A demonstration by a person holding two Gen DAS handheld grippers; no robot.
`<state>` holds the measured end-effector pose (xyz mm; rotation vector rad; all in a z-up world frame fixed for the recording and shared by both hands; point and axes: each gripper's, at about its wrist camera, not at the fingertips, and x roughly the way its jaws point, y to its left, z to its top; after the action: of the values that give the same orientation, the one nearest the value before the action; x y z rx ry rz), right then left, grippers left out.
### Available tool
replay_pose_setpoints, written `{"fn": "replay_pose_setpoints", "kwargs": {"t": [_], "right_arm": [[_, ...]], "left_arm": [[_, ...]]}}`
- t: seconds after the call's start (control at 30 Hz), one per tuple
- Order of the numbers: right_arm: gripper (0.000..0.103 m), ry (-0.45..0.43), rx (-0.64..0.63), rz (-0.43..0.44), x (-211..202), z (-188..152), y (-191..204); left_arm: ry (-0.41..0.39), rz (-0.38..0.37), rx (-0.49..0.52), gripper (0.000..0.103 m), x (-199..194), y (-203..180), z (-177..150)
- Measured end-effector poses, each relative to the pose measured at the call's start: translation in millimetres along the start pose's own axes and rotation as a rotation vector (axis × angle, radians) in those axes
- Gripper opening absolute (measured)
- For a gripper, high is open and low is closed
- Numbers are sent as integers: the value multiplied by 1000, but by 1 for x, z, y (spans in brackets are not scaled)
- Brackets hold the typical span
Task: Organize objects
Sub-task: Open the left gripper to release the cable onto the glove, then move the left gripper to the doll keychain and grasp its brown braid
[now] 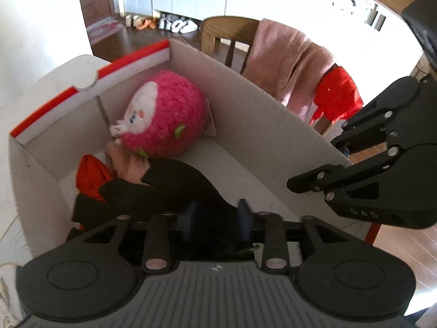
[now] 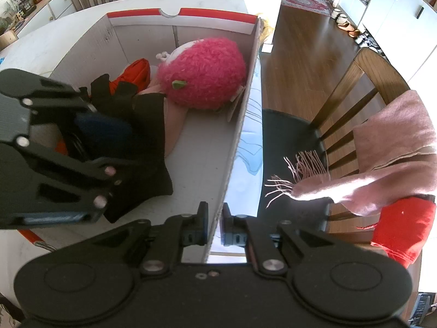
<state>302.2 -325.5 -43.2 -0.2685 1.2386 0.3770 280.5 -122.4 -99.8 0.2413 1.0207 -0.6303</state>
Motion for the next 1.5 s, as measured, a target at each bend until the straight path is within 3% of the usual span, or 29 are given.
{"fn": "replay_pose_setpoints", "kwargs": {"t": [0.03,0.07,0.57,0.83,1.17,1.23,1.5], "right_arm": [[7,1,-2,-1,0,0,0],[7,1,-2,-2,0,0,1],[7,3,-7,-15,-1,-2,3],[6,9,-13,-30,-2,-1,6],[6,18,-20,-42,-1,1,9],[6,21,-18,-41,-1,0,8],[6,37,-22,-46,3,-2,9]], "left_arm": [[-12,6,-4,55,-5,1,-1],[-26,11,-9,60,-9,2,-2],[-176,39,-98,64,-99,33,-21],[-218,120,-199,69,-144,68,-65],[-186,252,-354,72,-176,114,-143],[-176,281,-391,77,-178,124,-159],[-112,350,-473,77,-166,142,-206]]}}
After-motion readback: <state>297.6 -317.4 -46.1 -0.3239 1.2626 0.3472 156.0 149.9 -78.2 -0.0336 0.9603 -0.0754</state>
